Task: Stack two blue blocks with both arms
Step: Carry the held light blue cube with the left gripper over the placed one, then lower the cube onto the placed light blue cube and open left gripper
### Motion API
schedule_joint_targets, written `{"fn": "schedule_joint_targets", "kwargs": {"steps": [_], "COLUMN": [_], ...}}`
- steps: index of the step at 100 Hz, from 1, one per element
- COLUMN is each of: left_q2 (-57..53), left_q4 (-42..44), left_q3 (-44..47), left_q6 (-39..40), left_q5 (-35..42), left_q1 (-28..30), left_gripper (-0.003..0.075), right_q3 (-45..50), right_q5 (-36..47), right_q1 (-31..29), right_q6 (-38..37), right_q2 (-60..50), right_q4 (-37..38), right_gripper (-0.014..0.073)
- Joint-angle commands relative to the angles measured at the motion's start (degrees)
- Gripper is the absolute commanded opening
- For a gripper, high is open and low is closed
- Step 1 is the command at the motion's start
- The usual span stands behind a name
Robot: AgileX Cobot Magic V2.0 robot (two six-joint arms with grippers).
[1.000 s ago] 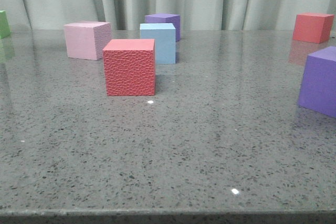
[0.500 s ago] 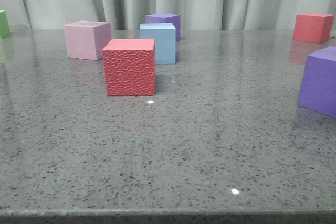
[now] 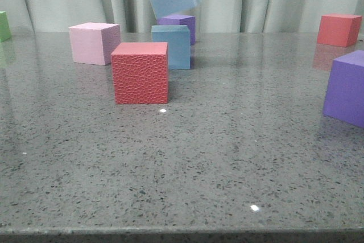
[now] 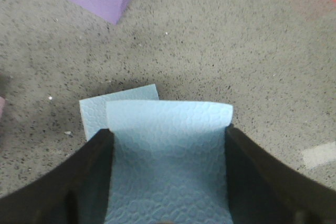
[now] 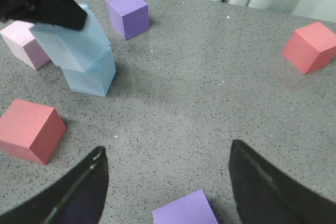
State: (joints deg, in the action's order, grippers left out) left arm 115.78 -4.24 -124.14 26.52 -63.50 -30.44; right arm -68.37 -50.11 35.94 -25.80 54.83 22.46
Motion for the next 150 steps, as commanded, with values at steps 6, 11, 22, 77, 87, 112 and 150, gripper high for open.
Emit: {"fn": "schedule_joint_targets", "kwargs": {"steps": [6,11,22,77,87,112,150], "left_q2": [-3.0,-3.0,-3.0,-2.79,-2.64,-1.79,-1.66], "left_q4": [1.54,2.74,3.15,6.04,6.05,5.81,5.93], "left_q3": [-1.82,-1.82,-1.82,-1.82,-1.82,-1.82,-1.82], "left_q6": [2.34,2.51,3.68,4.9,4.9,4.9,4.79], "left_q5": [3.18,3.18,3.14,4.28,4.75,5.3,5.3], "left_q1": [-0.55,-0.55,-0.55,-0.55,-0.55,-0.55,-0.55], "left_gripper": [0.0237,0.0225,0.0222,0.0223,0.0231,0.0237,0.0452], "right_q3": [-1.42,-1.42,-1.42,-1.42,-1.42,-1.42,-1.42], "right_q5": [3.88,3.93,4.05,4.24,4.24,4.25,4.25], "right_q1": [-0.09,-0.09,-0.09,-0.09,-0.09,-0.09,-0.09], "right_q6": [-0.04,-0.04,-0.04,-0.04,-0.04,-0.04,-0.04], "right_q2": [-0.95,-0.95,-0.95,-0.95,-0.95,-0.95,-0.95], "right_q4": [2.12,2.12,2.12,2.06,2.06,2.06,2.06], "right_gripper": [0.0493,0.0493,0.0493,0.0493,0.0493,0.0493,0.0493]}}
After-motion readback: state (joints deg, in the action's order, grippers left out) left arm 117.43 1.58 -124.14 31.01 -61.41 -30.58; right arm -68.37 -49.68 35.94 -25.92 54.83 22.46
